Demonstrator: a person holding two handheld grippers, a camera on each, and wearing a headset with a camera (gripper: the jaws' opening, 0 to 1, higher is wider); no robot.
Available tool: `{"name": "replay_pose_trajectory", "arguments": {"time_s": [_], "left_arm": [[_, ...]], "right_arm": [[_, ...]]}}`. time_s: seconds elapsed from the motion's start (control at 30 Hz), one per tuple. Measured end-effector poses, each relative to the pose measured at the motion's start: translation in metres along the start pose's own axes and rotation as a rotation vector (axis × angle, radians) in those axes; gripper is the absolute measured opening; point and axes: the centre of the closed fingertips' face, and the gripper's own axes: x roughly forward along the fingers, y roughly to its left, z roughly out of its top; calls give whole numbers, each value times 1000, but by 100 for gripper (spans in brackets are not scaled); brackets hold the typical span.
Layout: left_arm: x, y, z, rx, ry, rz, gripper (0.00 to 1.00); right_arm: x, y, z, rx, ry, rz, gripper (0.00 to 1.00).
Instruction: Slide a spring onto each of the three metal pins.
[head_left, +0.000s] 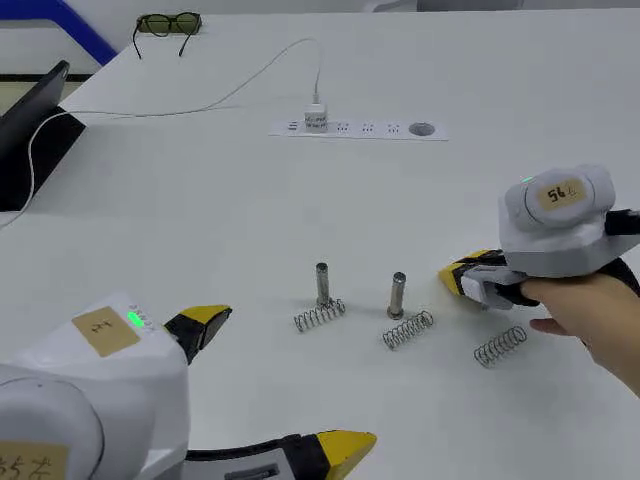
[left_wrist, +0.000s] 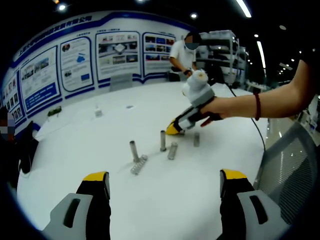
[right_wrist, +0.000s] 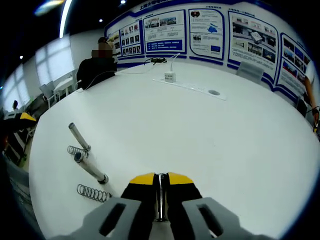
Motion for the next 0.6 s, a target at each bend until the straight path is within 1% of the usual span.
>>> {"name": "replay_pose_trajectory", "arguments": {"time_s": [0.1,0.2,0.47,0.57,0.6], "left_arm": [[0,0,0,1,0,2,93],[0,0,2,2,-5,2,92],[-1,0,4,6,-12,3,91],[-2,-1,7,12,-25,1,91],[-2,-2,9,14,-36,0,92]], "right_arm": [[-1,-2,0,23,13,8,9],[-7,-1,3,55,-5,19,9],[-29,5,13,63,-51,28,8],[-36,7,15,55,-61,27,8],[-38,8,15,52,-62,24,8]]}}
